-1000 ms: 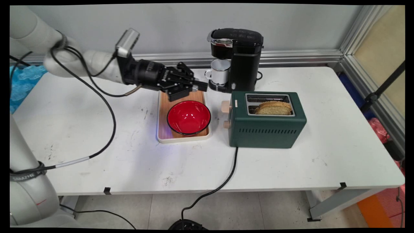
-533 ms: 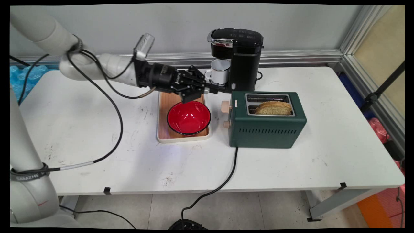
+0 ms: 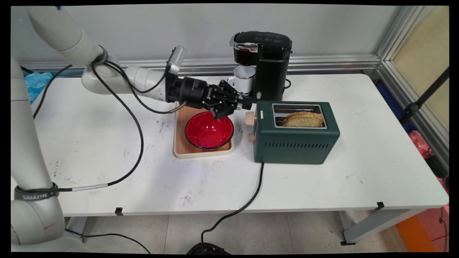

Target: Press the toaster switch

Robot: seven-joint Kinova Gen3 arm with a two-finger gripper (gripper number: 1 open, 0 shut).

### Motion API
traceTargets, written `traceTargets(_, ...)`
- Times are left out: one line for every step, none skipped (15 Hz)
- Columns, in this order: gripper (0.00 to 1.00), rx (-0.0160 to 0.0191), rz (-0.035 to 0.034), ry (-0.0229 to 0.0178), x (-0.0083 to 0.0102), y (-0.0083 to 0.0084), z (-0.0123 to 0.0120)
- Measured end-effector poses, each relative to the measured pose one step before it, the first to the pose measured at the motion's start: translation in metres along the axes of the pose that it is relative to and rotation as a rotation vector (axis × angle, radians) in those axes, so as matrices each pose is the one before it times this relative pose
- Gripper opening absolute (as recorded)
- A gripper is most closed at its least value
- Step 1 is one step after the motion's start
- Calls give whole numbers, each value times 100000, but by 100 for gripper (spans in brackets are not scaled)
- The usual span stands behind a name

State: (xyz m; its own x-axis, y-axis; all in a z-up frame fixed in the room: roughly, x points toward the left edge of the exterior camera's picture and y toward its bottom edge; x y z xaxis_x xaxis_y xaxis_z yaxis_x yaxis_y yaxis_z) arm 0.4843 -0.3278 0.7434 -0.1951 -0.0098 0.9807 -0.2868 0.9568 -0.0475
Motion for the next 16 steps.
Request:
traceTargets(0, 46, -292, -478, -191, -18, 102)
traceTargets(0, 67, -413, -694, -275, -26, 128)
traceTargets(0, 48, -305, -419, -183, -10, 62)
traceTargets(0, 95, -449, -674, -271, -20, 81)
traceTargets(0, 108, -502, -704, -301, -28, 82)
traceTargets(0, 46, -390, -547, -245, -25, 91)
traceTargets(0, -12, -304, -424, -184, -18, 93)
traceTargets(0, -11, -182, -206, -96, -9, 73)
traceTargets(0, -31, -220, -291, -121, -17, 122)
traceTargets(0, -59, -126, -154, -64, 2, 84)
traceTargets(0, -104, -158, -199, -82, 8, 123)
traceTargets(0, -92, -92, -156, -54, 8, 78)
traceTargets(0, -136, -141, -233, -84, 19, 108)
traceTargets(0, -87, -106, -220, -75, 14, 60)
traceTargets(0, -130, -175, -307, -114, 21, 84)
traceTargets(0, -78, -127, -267, -94, 8, 48)
